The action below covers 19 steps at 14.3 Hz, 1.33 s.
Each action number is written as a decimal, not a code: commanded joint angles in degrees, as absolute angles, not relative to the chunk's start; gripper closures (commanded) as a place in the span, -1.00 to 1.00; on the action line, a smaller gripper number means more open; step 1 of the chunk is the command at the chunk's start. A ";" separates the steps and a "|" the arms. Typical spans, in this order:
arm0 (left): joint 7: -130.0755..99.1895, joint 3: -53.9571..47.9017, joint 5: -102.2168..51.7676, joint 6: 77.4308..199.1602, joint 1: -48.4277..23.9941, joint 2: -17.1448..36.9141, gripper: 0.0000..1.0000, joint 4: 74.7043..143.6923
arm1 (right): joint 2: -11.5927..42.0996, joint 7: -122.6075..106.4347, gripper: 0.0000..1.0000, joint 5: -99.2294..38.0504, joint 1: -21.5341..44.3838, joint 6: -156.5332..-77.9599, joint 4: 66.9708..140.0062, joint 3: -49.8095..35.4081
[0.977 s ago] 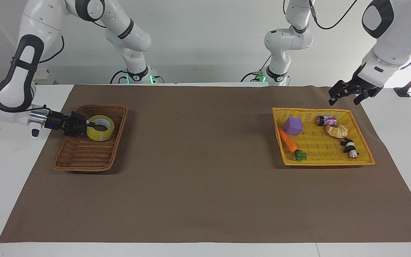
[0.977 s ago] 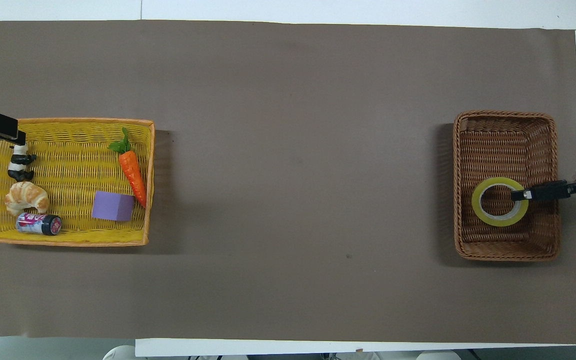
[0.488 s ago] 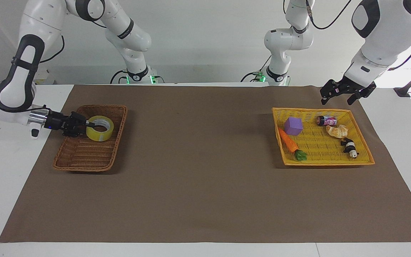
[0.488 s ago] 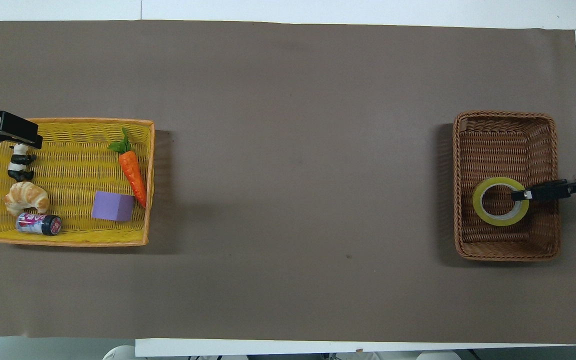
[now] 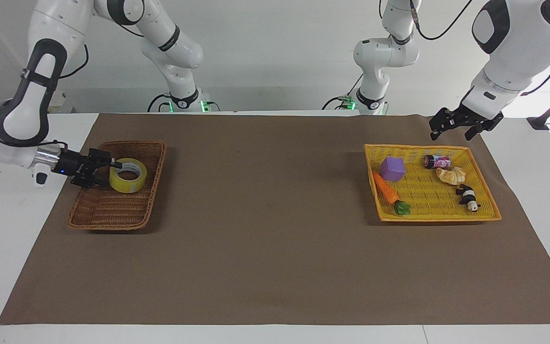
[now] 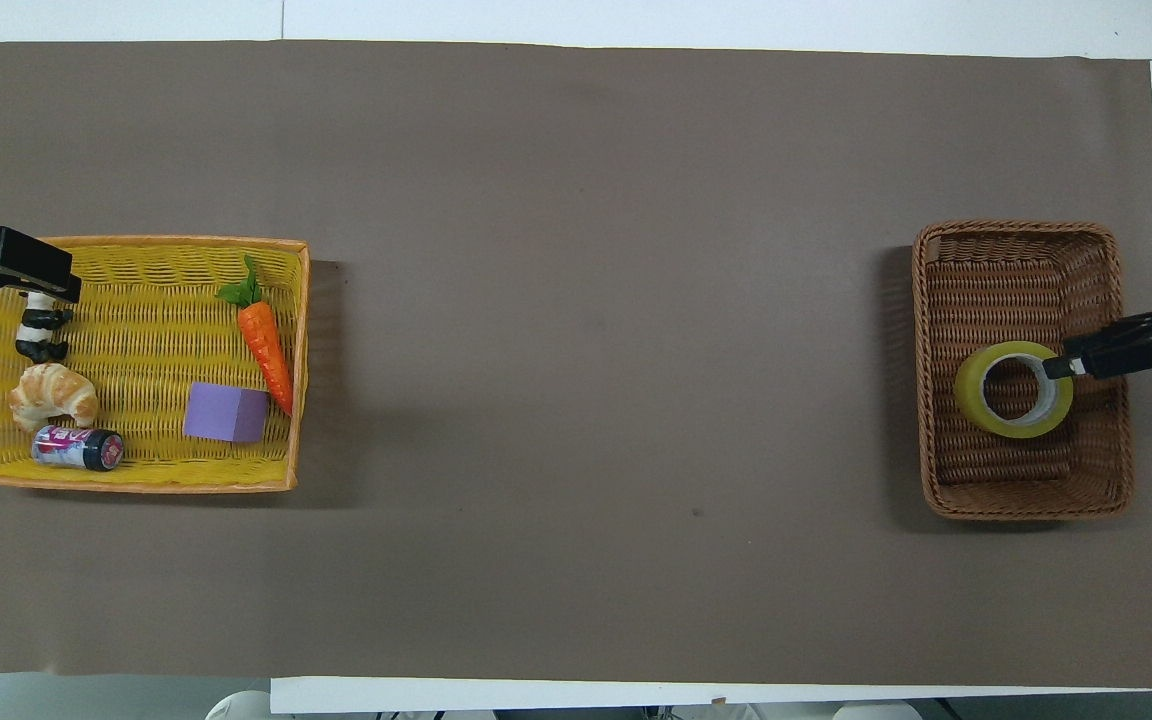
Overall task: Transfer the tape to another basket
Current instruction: 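Open the right gripper and lift it away from the tape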
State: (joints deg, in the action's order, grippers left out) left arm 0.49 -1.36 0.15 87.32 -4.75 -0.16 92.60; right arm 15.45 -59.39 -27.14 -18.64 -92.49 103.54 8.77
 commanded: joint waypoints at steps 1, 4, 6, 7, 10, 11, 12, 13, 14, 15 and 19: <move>0.53 -1.49 1.14 86.66 -4.48 -0.79 -1.00 93.16 | 8.02 -52.15 -0.98 -20.32 -13.64 -93.52 103.10 8.53; 0.62 -1.49 1.14 86.66 -4.48 -0.79 -1.00 93.16 | 2.83 -41.35 -0.99 -13.03 -7.67 -93.52 102.31 8.44; 0.61 -1.49 1.14 86.66 -4.48 -0.79 -1.00 93.16 | 2.64 -30.47 -0.99 -6.19 -4.41 -89.76 97.23 8.35; 0.62 -1.49 1.14 86.66 -4.48 -0.79 -1.00 93.16 | 2.64 -25.80 -0.99 -3.63 -3.87 -88.34 95.03 8.35; 0.61 -1.49 1.14 86.66 -4.48 -0.79 -1.00 93.16 | 2.46 -20.24 -0.99 -0.80 -3.16 -84.21 90.81 8.09; 0.62 -1.49 1.14 86.66 -4.48 -0.79 -1.00 93.16 | 2.55 -19.61 -0.99 -0.18 -2.73 -83.68 88.35 7.65; 0.53 -1.49 1.14 86.66 -4.48 -0.79 -1.00 93.25 | 2.55 -19.43 -0.99 -0.09 -2.64 -82.11 85.89 7.47; 0.53 -1.49 1.14 86.66 -4.48 -0.79 -1.00 93.16 | 3.07 -19.34 -0.99 0.78 -2.38 -80.52 83.87 7.38; 0.61 -1.41 1.14 86.66 -4.48 -0.79 -1.00 93.16 | 4.03 -18.81 -0.99 1.66 -2.29 -79.12 81.76 7.30; 0.62 -1.49 1.14 86.66 -4.48 -0.79 -1.00 93.25 | 3.69 -18.55 -0.99 1.50 -0.20 -77.88 82.00 7.82; 0.61 -1.49 1.14 86.75 -4.48 -0.79 -1.00 93.16 | 1.41 -12.66 -0.99 2.20 3.69 -76.55 85.25 9.40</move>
